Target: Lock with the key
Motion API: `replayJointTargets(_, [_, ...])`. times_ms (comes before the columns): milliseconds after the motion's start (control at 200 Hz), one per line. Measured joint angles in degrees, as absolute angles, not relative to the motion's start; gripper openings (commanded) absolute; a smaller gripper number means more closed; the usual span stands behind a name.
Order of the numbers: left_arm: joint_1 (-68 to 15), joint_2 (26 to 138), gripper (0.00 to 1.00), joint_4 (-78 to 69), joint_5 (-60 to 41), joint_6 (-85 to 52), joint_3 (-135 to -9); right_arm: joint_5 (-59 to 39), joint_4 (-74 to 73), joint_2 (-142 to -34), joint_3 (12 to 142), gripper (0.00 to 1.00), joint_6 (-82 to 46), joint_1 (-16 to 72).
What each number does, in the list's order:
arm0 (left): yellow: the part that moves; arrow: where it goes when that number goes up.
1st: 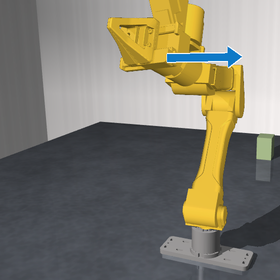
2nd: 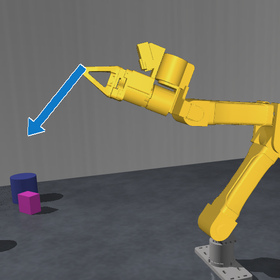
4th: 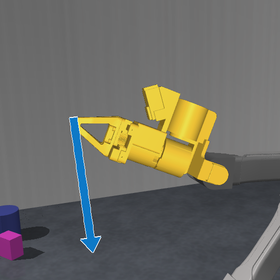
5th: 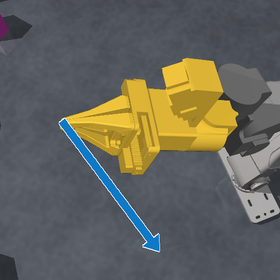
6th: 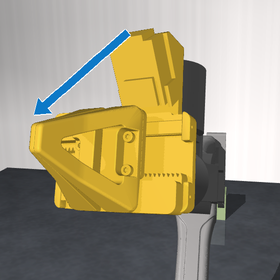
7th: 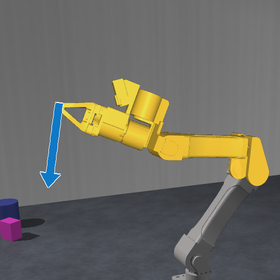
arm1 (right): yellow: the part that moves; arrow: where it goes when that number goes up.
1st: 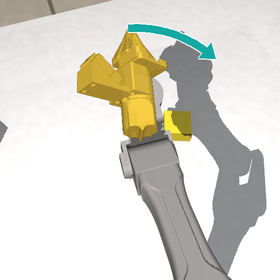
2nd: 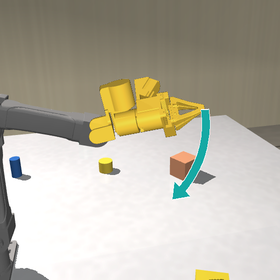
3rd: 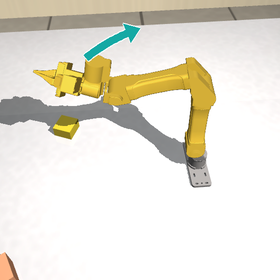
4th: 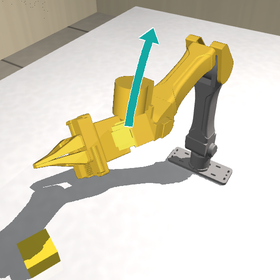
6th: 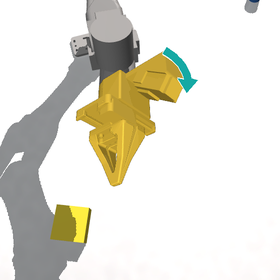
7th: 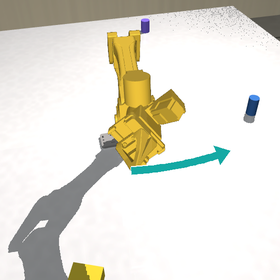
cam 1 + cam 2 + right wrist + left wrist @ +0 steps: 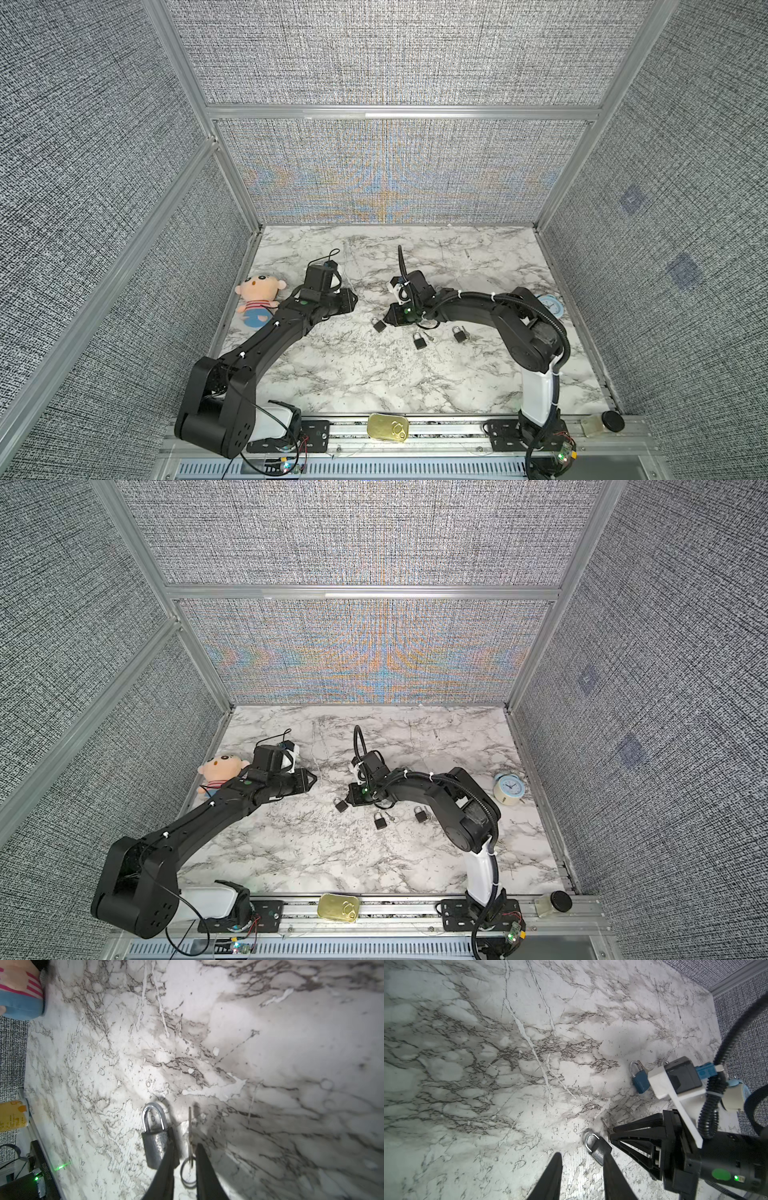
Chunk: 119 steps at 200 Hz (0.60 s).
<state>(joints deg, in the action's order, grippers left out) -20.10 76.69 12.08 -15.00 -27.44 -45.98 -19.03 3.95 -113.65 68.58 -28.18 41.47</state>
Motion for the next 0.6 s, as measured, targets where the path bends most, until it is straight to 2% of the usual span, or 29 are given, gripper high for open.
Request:
replayJointTargets(235, [-20.1, 74.74, 0.36, 12.05, -12.95, -27.38, -44.75, -15.99, 5.23, -108.75, 68.53, 0.37, -27.57, 41.1])
replayJointTargets(410, [-20.1, 71.4, 0.37, 8.99, -6.28, -27.0, -43.24, -10.11, 5.82, -101.08, 65.78, 0.39, -25.28, 39.33])
replayJointTargets(450, [-20.1, 70.5, 0.4, 8.01, -3.86, -27.03, -42.78, -8.64, 6.0, -99.2, 64.88, 0.39, -24.71, 38.72])
replayJointTargets(525, [-20.1, 68.64, 0.51, 5.34, 1.28, -27.03, -41.41, -5.58, 6.09, -95.48, 63.22, 0.4, -23.24, 37.45])
replayJointTargets(595, [-20.08, 66.89, 0.57, 1.41, 5.87, -26.96, -39.13, -2.48, 5.67, -91.5, 61.45, 0.45, -22.11, 36.36])
